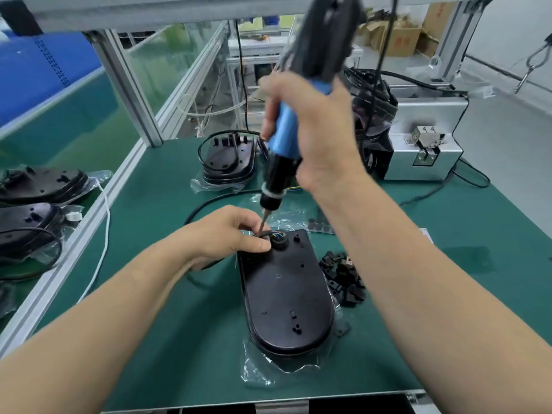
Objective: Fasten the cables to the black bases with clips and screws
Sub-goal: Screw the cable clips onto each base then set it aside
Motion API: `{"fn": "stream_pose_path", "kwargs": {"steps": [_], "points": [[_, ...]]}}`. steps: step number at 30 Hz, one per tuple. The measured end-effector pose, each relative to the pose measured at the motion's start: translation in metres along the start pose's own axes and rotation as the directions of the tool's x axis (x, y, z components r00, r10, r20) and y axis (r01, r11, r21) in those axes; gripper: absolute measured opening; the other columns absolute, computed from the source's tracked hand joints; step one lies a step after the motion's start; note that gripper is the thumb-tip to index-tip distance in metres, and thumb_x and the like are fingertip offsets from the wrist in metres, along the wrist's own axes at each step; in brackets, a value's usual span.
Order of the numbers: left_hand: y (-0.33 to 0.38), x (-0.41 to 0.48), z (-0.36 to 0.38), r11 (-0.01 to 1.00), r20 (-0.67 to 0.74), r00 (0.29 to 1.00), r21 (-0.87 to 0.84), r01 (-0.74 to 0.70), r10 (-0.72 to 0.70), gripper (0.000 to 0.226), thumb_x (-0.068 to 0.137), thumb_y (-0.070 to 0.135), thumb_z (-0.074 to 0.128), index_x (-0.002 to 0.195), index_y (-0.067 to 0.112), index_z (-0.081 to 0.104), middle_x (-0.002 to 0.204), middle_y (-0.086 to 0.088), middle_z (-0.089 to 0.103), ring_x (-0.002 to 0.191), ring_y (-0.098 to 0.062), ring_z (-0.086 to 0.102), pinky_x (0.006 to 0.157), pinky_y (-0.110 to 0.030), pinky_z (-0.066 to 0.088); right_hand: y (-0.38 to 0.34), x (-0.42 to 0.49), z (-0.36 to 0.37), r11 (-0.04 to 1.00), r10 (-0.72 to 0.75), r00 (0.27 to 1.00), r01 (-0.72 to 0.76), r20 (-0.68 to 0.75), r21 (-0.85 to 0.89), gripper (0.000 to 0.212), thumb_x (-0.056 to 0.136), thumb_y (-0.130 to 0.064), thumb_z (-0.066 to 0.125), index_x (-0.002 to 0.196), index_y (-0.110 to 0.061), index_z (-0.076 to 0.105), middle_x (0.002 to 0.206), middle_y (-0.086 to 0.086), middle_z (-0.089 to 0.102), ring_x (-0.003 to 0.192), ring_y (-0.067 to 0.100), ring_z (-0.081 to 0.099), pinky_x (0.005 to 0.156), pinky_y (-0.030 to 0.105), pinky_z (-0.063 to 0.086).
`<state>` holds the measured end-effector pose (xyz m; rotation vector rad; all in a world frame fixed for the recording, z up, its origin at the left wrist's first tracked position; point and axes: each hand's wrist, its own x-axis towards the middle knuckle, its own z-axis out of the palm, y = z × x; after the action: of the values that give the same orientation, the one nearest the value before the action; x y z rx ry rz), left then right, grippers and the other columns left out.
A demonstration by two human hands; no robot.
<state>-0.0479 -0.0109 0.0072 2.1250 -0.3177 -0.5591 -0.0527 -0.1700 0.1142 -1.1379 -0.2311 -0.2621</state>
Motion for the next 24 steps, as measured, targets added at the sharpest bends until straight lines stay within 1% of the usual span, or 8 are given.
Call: {"fn": "stream_pose_path", "kwargs": {"steps": [2, 6, 8, 11, 14, 18, 21, 24], "points": [[0.003, 0.0, -0.002, 0.999, 0.035, 0.999, -0.05, -0.004, 0.006, 0.009, 0.082, 0.004, 0.073, 0.081, 0.004, 0.064, 0.087, -0.014, 0.062, 0.082, -0.019, 0.053, 0.087, -0.034, 0.039, -0.007, 0.006, -0.013, 0.999, -0.004, 0.996, 0.008, -0.093, 0.047, 0.019, 0.082, 0.005, 0.067, 0.076, -0.007, 0.054, 0.056, 0.005, 0.05, 0.043, 0.018, 0.045, 0.048, 0.026, 0.043], [0.011, 0.001, -0.002, 1.0, 0.06, 0.998, -0.009, -0.02, 0.021, 0.01, 0.079, 0.009, 0.07, 0.082, 0.005, 0.062, 0.083, -0.011, 0.056, 0.08, -0.019, 0.046, 0.08, -0.035, 0.035, -0.003, 0.008, -0.052, 0.984, 0.08, 0.935, -0.02, -0.344, 0.175, 0.016, 0.083, 0.002, 0.066, 0.083, -0.007, 0.053, 0.056, 0.006, 0.049, 0.044, 0.016, 0.045, 0.047, 0.024, 0.041], [0.014, 0.001, 0.002, 0.978, 0.017, 0.995, 0.186, -0.098, 0.097, 0.009, 0.079, 0.01, 0.067, 0.08, 0.004, 0.061, 0.088, -0.012, 0.059, 0.082, -0.02, 0.049, 0.083, -0.04, 0.041, 0.007, 0.002, -0.075, 0.969, 0.175, 0.879, -0.075, -0.444, 0.234, 0.014, 0.085, -0.003, 0.067, 0.08, -0.008, 0.055, 0.057, 0.004, 0.051, 0.045, 0.016, 0.046, 0.05, 0.025, 0.043], [0.017, -0.001, 0.012, 0.795, -0.031, 0.935, 0.536, -0.283, 0.354, 0.015, 0.079, 0.009, 0.062, 0.071, 0.002, 0.051, 0.089, -0.012, 0.053, 0.085, -0.025, 0.045, 0.083, -0.039, 0.041, 0.024, -0.01, -0.103, 0.936, 0.29, 0.791, -0.117, -0.538, 0.332, 0.015, 0.085, -0.013, 0.072, 0.078, -0.011, 0.06, 0.058, 0.002, 0.054, 0.048, 0.016, 0.049, 0.057, 0.027, 0.048], [0.019, -0.004, 0.012, 0.7, -0.036, 0.895, 0.638, -0.322, 0.445, 0.014, 0.078, 0.008, 0.063, 0.072, 0.008, 0.05, 0.081, -0.004, 0.048, 0.075, -0.021, 0.045, 0.073, -0.037, 0.041, 0.041, -0.018, -0.123, 0.902, 0.365, 0.734, -0.126, -0.573, 0.413, 0.023, 0.084, -0.021, 0.077, 0.087, -0.012, 0.056, 0.058, 0.001, 0.056, 0.049, 0.016, 0.053, 0.059, 0.028, 0.051], [0.018, -0.009, 0.01, 0.832, -0.17, 0.902, 0.481, -0.276, 0.397, 0.02, 0.071, 0.006, 0.067, 0.073, 0.018, 0.051, 0.068, 0.002, 0.057, 0.064, -0.014, 0.048, 0.065, -0.033, 0.045, 0.06, -0.026, -0.14, 0.852, 0.434, 0.646, -0.068, -0.628, 0.518, 0.034, 0.083, -0.031, 0.08, 0.094, -0.011, 0.055, 0.061, 0.001, 0.057, 0.051, 0.016, 0.056, 0.062, 0.028, 0.053], [0.016, -0.007, 0.008, 0.898, -0.201, 0.933, 0.39, -0.205, 0.3, 0.017, 0.076, 0.005, 0.07, 0.082, 0.017, 0.061, 0.076, 0.002, 0.067, 0.071, -0.017, 0.06, 0.074, -0.033, 0.052, 0.067, -0.032, -0.148, 0.814, 0.459, 0.571, 0.036, -0.681, 0.579, 0.035, 0.083, -0.035, 0.08, 0.095, -0.013, 0.055, 0.067, 0.002, 0.058, 0.055, 0.017, 0.057, 0.066, 0.028, 0.057], [0.015, -0.003, 0.003, 0.927, -0.195, 0.957, 0.349, -0.138, 0.216, 0.011, 0.081, 0.003, 0.069, 0.087, 0.012, 0.069, 0.077, -0.003, 0.072, 0.078, -0.023, 0.068, 0.081, -0.037, 0.054, 0.07, -0.037, -0.153, 0.787, 0.491, 0.505, 0.092, -0.709, 0.61, 0.037, 0.082, -0.043, 0.078, 0.088, -0.017, 0.053, 0.068, 0.001, 0.059, 0.051, 0.016, 0.059, 0.072, 0.032, 0.06]]}}
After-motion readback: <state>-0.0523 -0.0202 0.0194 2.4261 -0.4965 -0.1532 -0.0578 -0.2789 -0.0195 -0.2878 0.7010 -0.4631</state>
